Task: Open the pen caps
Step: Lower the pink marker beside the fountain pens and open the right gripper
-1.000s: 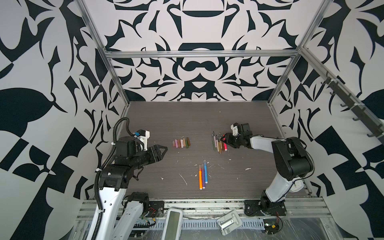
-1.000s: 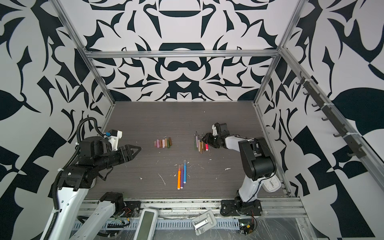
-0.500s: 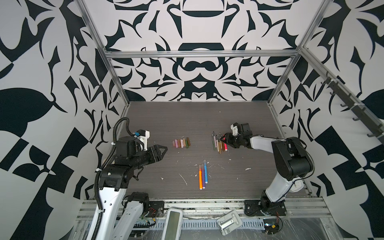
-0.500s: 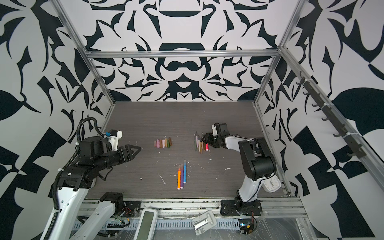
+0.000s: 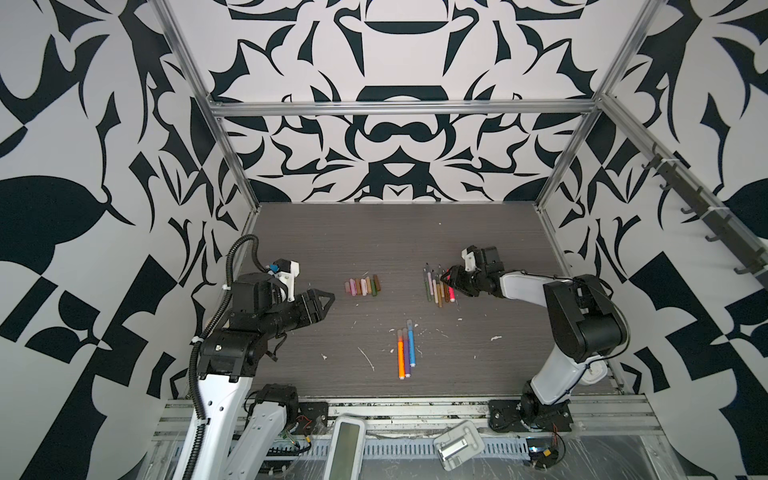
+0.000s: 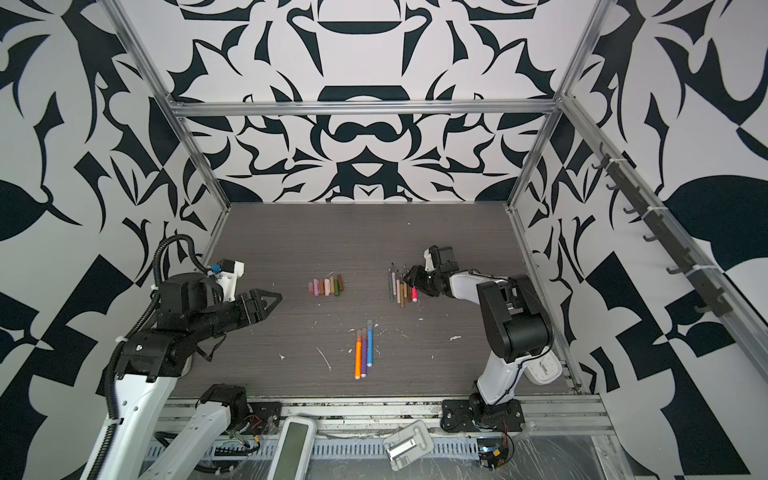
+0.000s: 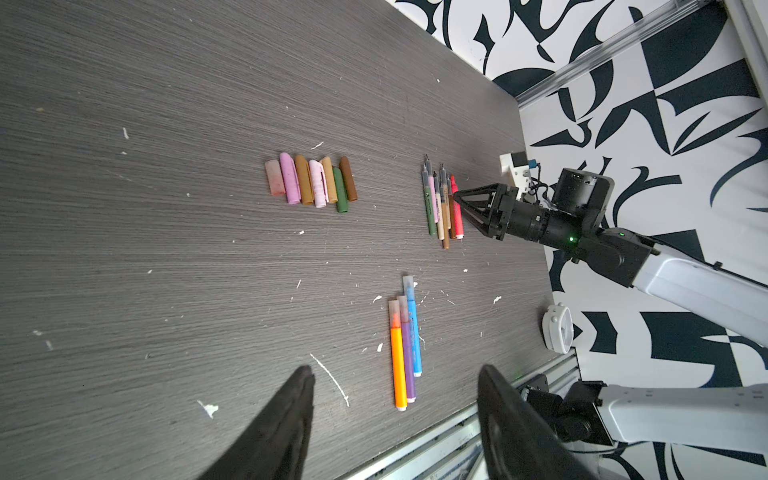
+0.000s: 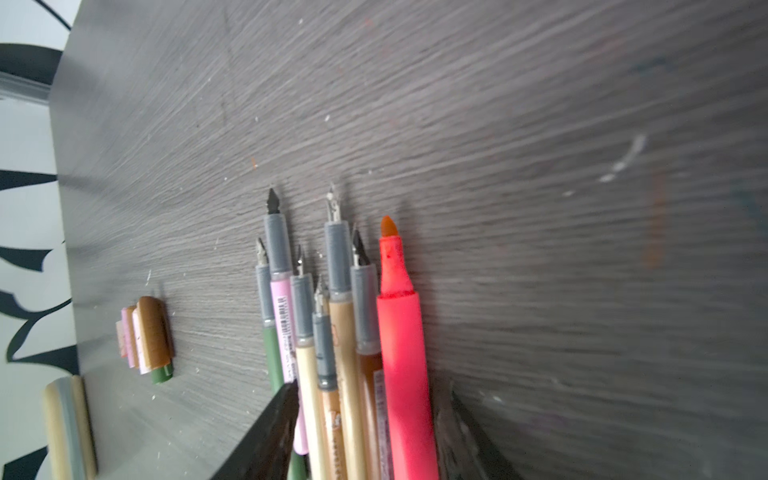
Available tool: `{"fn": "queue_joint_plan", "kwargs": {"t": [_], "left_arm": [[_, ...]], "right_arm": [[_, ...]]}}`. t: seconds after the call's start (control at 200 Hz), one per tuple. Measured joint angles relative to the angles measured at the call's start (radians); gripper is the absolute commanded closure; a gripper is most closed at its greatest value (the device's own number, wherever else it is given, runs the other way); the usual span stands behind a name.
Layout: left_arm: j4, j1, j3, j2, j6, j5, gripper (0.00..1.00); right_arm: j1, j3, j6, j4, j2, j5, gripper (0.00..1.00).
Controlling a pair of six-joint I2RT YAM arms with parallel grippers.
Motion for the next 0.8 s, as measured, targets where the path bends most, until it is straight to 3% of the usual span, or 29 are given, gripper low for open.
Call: {"fn": "queue_joint_plan", "kwargs": {"t": [0.345, 0.8], "left_arm": [[0.0, 0.0, 0.0, 0.0, 0.0, 0.0, 0.35], [0.0, 0.0, 0.0, 0.005, 0.0, -0.001, 0.35]], "right_arm": [[-0.002, -0.034, 0.014, -0.002, -0.035, 0.045, 0.45], [-0.009, -0.081, 0.003, 0.074, -0.043, -0.033, 0.46]]}}
